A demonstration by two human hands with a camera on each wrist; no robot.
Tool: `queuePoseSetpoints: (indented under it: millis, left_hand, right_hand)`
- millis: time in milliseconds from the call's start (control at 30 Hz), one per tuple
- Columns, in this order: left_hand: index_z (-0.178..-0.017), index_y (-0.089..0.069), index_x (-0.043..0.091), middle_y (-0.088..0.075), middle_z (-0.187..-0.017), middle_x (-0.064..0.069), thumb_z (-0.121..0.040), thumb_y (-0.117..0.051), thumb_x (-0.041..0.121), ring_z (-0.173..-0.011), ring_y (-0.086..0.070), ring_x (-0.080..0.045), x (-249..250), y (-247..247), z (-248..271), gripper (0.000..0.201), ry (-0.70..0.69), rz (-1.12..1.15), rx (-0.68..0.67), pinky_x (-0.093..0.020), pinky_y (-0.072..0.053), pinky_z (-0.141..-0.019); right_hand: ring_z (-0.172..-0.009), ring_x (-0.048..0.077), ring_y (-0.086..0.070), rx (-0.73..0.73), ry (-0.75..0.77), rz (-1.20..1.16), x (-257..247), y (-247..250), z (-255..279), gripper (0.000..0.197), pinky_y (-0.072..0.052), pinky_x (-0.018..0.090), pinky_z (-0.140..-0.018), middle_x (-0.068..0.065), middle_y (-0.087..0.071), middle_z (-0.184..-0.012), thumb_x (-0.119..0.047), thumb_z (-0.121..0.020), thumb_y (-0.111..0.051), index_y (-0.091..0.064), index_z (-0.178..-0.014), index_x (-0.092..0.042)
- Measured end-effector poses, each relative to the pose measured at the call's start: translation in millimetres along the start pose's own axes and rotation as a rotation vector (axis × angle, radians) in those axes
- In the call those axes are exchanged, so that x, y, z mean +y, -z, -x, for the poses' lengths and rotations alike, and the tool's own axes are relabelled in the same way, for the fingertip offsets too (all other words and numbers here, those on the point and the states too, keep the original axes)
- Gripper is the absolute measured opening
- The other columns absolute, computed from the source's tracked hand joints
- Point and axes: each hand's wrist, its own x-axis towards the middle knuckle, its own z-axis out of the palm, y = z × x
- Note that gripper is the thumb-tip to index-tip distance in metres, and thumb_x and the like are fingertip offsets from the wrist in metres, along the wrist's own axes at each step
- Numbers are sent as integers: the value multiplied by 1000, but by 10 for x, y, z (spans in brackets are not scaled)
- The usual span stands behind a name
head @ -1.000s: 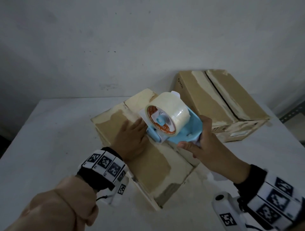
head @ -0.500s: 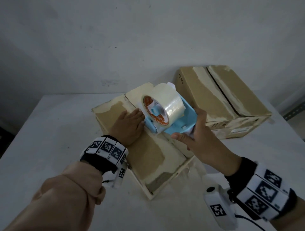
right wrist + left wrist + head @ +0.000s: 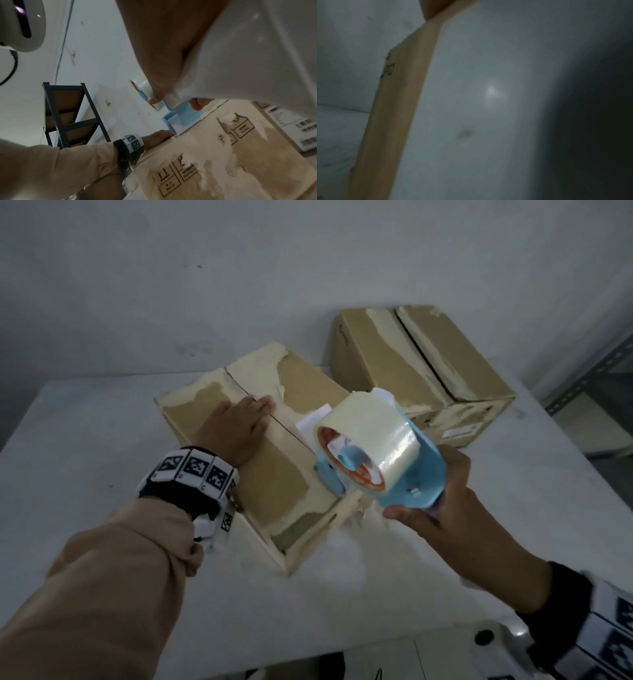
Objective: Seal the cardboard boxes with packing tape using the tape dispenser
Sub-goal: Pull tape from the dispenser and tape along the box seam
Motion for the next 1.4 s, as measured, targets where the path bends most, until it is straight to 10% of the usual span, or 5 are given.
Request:
queuePoseSetpoints:
  millis: [500,700,900,1267,1400]
  left_hand:
    - [-147,-20,21,-13,-157,5,-84,-18,53,-144,-12,-13,-21,-24,-34,70,27,-24,-32,-38,-12,-114]
    - [-147,-15,25,-8,-157,5,-97,-28,43,-145,-8,-15,-52,-44,-61,55,20,-42,-34,-40,-9,-115]
    - [-147,-14,27,-4,-158,7,-97,-26,41,-145,-5,-13,7,-1,-39,53,71,-27,-68,-41,-6,-115]
    - [-146,7,10,13,-157,-8,-53,-2,91,-145,10,-26,1448,-251,589,124,29,-40,-211,-55,3,-113]
    - [-134,-41,-4,-42,-141,-23,-79,-56,37,-130,-42,-38,1536,-452,629,70,-84,-78,82,-53,-37,-102]
  right_hand:
    - [-86,-12,-56,-72,-23,134,336,299,542,66,-46,5,-63,-51,-29,-102,-74,-57,-63,-20,-97,-45]
    - [-71,6,-58,-73,39,168,503,174,495,54,-46,7,-55,-17,-47,-91,-54,-67,-73,-32,-97,-36]
    - [-53,13,-62,-183,-6,405,1033,305,870,73,-23,-5,-37,-1,-68,-61,-81,-76,-25,-35,-110,-17]
    - [-71,35,-70,204,-45,256,1376,375,630,86,-52,32,-58,25,-67,-99,-88,-59,-40,-17,-122,-35]
    - [-79,32,-69,232,-44,226,1399,283,661,77,-53,34,-62,25,-64,-107,-79,-64,-50,-12,-124,-49]
